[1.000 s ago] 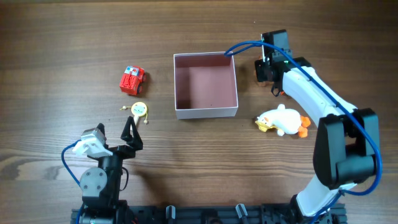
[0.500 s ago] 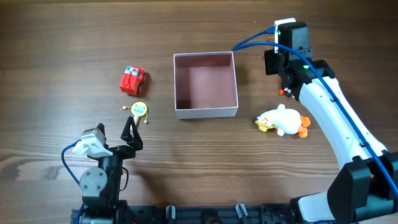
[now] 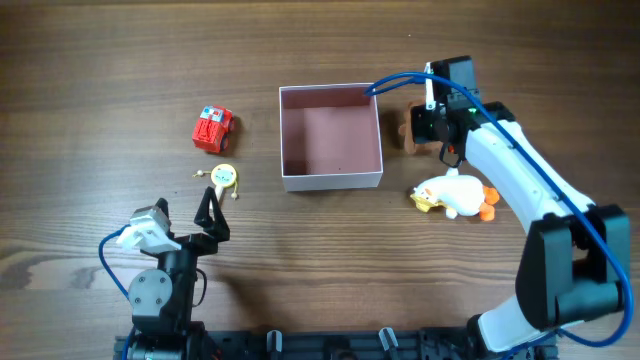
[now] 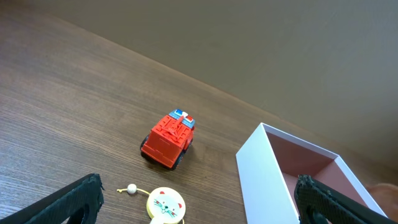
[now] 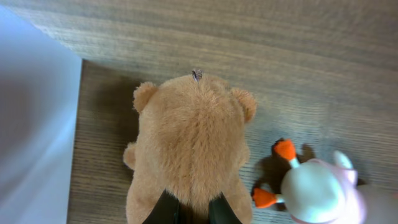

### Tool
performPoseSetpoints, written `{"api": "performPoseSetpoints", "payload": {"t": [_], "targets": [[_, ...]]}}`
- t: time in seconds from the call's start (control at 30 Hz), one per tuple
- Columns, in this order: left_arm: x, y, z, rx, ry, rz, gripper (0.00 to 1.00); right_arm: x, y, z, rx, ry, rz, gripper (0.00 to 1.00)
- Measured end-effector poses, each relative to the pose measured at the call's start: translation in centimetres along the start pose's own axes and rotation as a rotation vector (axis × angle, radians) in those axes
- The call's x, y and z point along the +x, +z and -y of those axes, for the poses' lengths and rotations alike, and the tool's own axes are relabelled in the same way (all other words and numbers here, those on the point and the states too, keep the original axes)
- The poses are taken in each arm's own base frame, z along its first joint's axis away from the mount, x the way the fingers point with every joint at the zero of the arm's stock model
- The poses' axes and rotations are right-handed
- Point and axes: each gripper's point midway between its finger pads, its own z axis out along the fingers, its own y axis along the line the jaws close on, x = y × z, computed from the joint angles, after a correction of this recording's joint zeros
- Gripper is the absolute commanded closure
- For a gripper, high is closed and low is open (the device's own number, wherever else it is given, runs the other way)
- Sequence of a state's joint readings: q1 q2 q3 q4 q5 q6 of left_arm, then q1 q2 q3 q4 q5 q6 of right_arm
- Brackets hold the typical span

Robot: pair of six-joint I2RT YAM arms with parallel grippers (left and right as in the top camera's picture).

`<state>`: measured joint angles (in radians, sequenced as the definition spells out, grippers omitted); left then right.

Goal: Pack container
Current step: 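Move the right gripper over the brown plush bear and lower, then close the right gripper on the bear and lift it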

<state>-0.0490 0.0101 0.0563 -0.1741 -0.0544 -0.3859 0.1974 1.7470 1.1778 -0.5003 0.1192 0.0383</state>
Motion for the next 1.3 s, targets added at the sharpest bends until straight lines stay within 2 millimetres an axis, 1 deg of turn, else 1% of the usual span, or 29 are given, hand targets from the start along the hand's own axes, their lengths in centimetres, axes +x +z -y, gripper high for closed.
{"api": "performPoseSetpoints", "payload": {"t": [0.07, 0.1, 0.13, 0.17, 0.2, 0.23, 0.27, 0.33, 0.47, 0.53, 0.7, 0.8, 0.83, 0.87, 0.9, 0.93, 1.07, 1.17, 1.23, 1.3], "targets": [[0.0, 0.0, 0.0, 0.0, 0.0, 0.0, 0.0, 0.1, 0.1, -0.1, -0.004, 0.002, -0.005, 0.96], [0.0, 0.0, 0.0, 0.0, 0.0, 0.0, 0.0, 0.0, 0.1, -0.1, -0.004, 0.003, 0.0, 0.89], [0.0, 0.0, 0.0, 0.0, 0.0, 0.0, 0.0, -0.1, 0.1, -0.1, -0.005, 0.003, 0.002, 0.76], [0.0, 0.0, 0.0, 0.0, 0.0, 0.0, 0.0, 0.0, 0.1, -0.1, -0.007, 0.002, 0.001, 0.54], [0.0, 0.0, 0.0, 0.0, 0.0, 0.0, 0.0, -0.1, 0.1, -0.1, -0.007, 0.005, 0.002, 0.47], [0.0, 0.0, 0.0, 0.0, 0.0, 0.0, 0.0, -0.1, 0.1, -0.1, -0.007, 0.01, 0.002, 0.35], [0.0, 0.0, 0.0, 0.0, 0.0, 0.0, 0.0, 0.0, 0.1, -0.2, -0.008, 0.007, 0.002, 0.28], [0.0, 0.0, 0.0, 0.0, 0.0, 0.0, 0.0, -0.1, 0.1, -0.1, -0.007, 0.01, 0.003, 0.2], [0.0, 0.0, 0.0, 0.0, 0.0, 0.0, 0.0, -0.1, 0.1, -0.1, -0.007, 0.008, 0.003, 0.1], [0.0, 0.0, 0.0, 0.0, 0.0, 0.0, 0.0, -0.1, 0.1, -0.1, -0.007, 0.007, 0.003, 0.07], [0.0, 0.0, 0.0, 0.0, 0.0, 0.0, 0.0, -0.5, 0.3, -0.2, -0.008, 0.009, 0.02, 0.06], [0.0, 0.0, 0.0, 0.0, 0.0, 0.0, 0.0, 0.1, 1.5, -0.3, -0.007, 0.007, -0.006, 0.06], [0.0, 0.0, 0.0, 0.0, 0.0, 0.0, 0.0, 0.6, 2.3, -0.4, -0.006, 0.009, -0.025, 0.22], [0.0, 0.0, 0.0, 0.0, 0.0, 0.0, 0.0, 1.2, 3.0, -0.4, -0.005, 0.009, -0.05, 0.63], [0.0, 0.0, 0.0, 0.0, 0.0, 0.0, 0.0, 1.3, 3.1, -0.4, -0.005, 0.016, -0.053, 0.9], [0.0, 0.0, 0.0, 0.0, 0.0, 0.0, 0.0, 1.6, 3.5, -0.5, -0.004, 0.012, -0.065, 0.96], [0.0, 0.0, 0.0, 0.0, 0.0, 0.0, 0.0, 2.0, 3.4, 0.0, 0.023, 0.017, -0.086, 0.96], [0.0, 0.0, 0.0, 0.0, 0.0, 0.001, 0.0, 1.9, 2.2, 0.9, 0.067, 0.013, -0.105, 0.96], [0.0, 0.0, 0.0, 0.0, 0.0, 0.0, 0.0, 1.3, 0.9, 1.2, 0.081, 0.015, -0.086, 0.96], [0.0, 0.0, 0.0, 0.0, 0.0, 0.0, 0.0, -1.2, -2.0, 1.5, 0.079, 0.029, 0.007, 0.96]]}}
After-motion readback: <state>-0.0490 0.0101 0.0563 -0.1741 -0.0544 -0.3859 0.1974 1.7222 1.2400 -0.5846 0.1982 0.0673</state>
